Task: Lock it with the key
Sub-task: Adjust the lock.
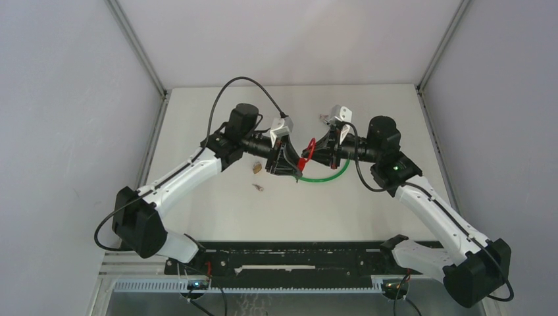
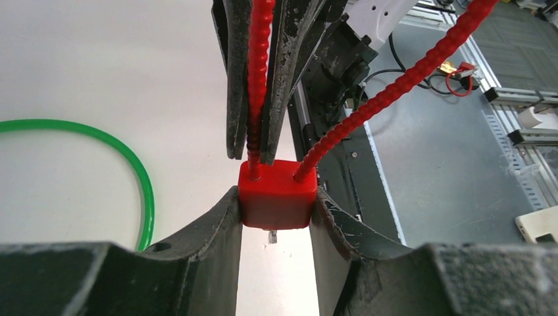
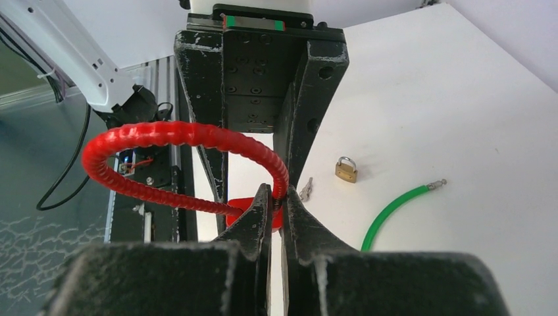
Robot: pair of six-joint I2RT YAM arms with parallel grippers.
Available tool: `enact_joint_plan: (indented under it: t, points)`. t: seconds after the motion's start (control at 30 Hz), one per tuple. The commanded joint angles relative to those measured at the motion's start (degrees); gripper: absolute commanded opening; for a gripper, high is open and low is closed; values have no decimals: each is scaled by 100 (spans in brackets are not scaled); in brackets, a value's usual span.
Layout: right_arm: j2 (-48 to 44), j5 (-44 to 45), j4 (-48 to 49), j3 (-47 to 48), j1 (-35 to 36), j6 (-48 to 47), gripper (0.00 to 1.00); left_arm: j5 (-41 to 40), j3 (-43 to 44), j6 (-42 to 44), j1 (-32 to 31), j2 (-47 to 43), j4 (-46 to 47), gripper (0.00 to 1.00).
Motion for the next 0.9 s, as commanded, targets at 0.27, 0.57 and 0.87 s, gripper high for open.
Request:
enact_joint_plan:
  t: [0.27, 0.57, 0.87]
  points:
    - [-88, 168, 46, 84, -870, 827, 41, -1226, 144, 342, 40, -399, 150, 0]
    - [24, 3, 116, 96, -1346, 1175, 59, -2779, 252, 127, 41, -490, 141, 0]
    - [0, -75, -506, 751, -1702, 1401, 70, -4958, 356, 1740, -672, -587, -652, 0]
